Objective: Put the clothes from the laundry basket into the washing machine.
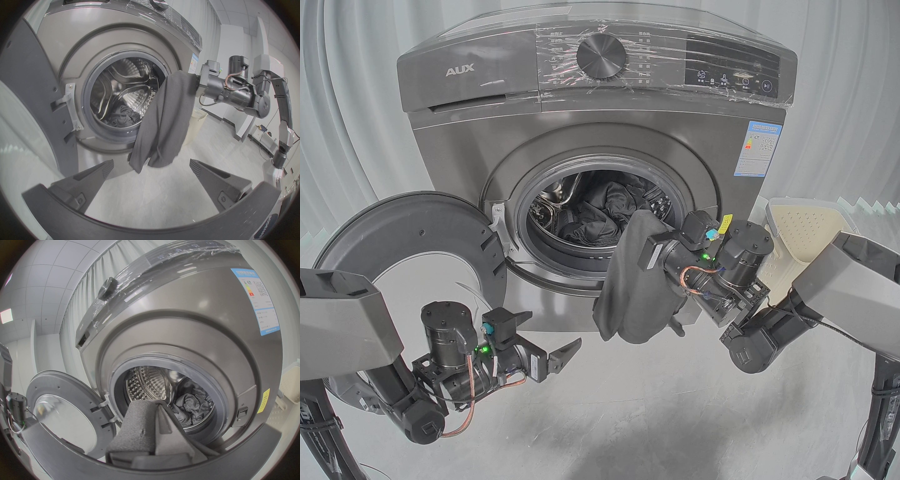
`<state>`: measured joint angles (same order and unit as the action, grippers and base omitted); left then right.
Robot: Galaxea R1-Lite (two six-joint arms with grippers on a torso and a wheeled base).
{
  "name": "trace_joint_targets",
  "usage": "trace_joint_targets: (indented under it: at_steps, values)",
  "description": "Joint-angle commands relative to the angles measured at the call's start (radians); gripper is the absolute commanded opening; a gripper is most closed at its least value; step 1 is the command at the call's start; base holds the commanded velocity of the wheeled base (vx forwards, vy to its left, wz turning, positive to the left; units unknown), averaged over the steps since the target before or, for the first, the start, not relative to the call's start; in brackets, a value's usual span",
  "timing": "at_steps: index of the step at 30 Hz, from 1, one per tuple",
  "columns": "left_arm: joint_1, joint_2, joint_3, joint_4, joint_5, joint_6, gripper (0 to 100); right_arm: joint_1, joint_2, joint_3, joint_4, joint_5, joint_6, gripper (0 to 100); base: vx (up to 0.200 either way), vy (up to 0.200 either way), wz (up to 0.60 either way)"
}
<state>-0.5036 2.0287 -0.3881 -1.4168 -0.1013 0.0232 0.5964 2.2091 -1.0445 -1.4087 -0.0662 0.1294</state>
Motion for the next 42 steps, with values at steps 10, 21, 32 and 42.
trace_joint_targets:
  at_steps: [10, 21, 32, 42]
  values:
    - [-0.009, 0.13, -0.183, -0.016, -0.081, -0.005, 100, 0.111, -0.074, 0.035, 0.007, -0.014, -0.001, 0, 0.0, 0.0, 0.0]
    - [0.004, 0.189, -0.287, -0.007, -0.086, -0.005, 100, 0.172, -0.068, 0.054, -0.004, -0.014, 0.004, 0, 0.0, 0.0, 0.0]
    - [0.007, 0.35, -0.466, -0.002, -0.087, -0.003, 100, 0.227, -0.08, 0.115, -0.012, -0.014, 0.007, 0, 0.0, 0.0, 0.0]
    - [0.051, 0.42, -0.592, 0.024, -0.055, 0.003, 100, 0.23, -0.106, 0.142, -0.012, -0.015, 0.007, 0, 0.0, 0.0, 0.0]
